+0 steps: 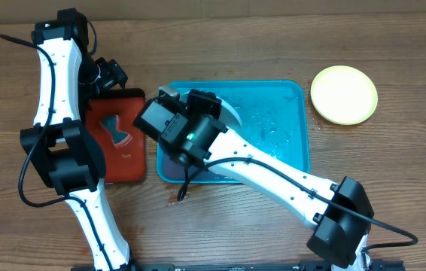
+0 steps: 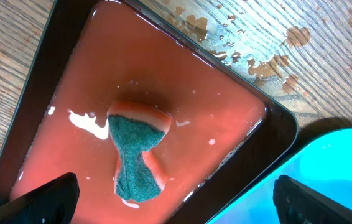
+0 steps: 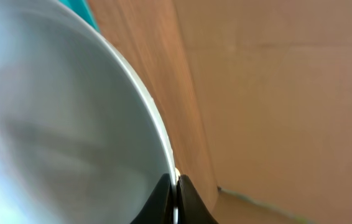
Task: Clean dirty plates on tray and stack at the side
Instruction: 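Lift the white plate off the blue tray with the right gripper, then carry the white plate right and set it on the yellow plate stack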
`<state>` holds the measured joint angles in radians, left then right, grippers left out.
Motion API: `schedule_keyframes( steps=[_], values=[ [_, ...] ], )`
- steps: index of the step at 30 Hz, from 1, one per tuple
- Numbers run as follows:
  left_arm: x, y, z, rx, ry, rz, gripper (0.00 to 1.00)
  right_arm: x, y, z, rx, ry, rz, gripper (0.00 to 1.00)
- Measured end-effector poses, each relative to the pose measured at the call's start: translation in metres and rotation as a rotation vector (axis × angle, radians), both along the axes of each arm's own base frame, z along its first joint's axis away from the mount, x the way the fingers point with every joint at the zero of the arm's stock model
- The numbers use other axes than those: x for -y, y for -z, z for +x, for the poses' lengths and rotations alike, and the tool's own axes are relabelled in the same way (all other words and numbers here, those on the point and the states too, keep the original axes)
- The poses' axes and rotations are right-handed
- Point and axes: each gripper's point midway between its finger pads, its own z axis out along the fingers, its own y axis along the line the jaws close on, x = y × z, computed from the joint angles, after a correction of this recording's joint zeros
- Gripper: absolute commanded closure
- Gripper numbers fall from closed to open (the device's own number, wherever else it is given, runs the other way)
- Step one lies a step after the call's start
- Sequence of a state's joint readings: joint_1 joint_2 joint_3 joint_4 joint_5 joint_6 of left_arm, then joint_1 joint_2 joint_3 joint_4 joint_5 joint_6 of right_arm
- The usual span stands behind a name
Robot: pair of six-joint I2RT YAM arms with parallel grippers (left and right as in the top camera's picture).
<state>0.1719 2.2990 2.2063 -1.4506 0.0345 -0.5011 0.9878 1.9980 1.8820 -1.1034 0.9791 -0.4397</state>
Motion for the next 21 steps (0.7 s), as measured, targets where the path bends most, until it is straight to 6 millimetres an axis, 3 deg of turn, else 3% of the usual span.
schedule_keyframes(
  steps=[5,7,9,12,15,17,21],
  values=[
    [0.0,0.0,0.0,0.0,0.0,0.0,0.0,0.028,-0.035,0.018,0.207,0.132,-0.076,0.96],
    [0.0,0.0,0.0,0.0,0.0,0.0,0.0,0.034,-0.037,0.021,0.226,0.16,-0.068,0.96],
    [0.0,0.0,0.0,0.0,0.0,0.0,0.0,0.041,-0.027,0.025,0.178,0.174,-0.031,0.96],
    [0.0,0.0,0.0,0.0,0.0,0.0,0.0,0.057,0.003,0.04,0.02,0.206,0.104,0.96],
    [0.0,0.0,0.0,0.0,0.0,0.0,0.0,0.093,0.031,0.065,-0.129,0.313,0.302,0.96],
    [0.0,0.0,0.0,0.0,0.0,0.0,0.0,0.132,0.047,0.085,-0.222,0.421,0.474,0.96],
    [0.0,0.0,0.0,0.0,0.0,0.0,0.0,0.205,0.065,0.107,-0.369,0.589,0.804,0.96]
  ],
)
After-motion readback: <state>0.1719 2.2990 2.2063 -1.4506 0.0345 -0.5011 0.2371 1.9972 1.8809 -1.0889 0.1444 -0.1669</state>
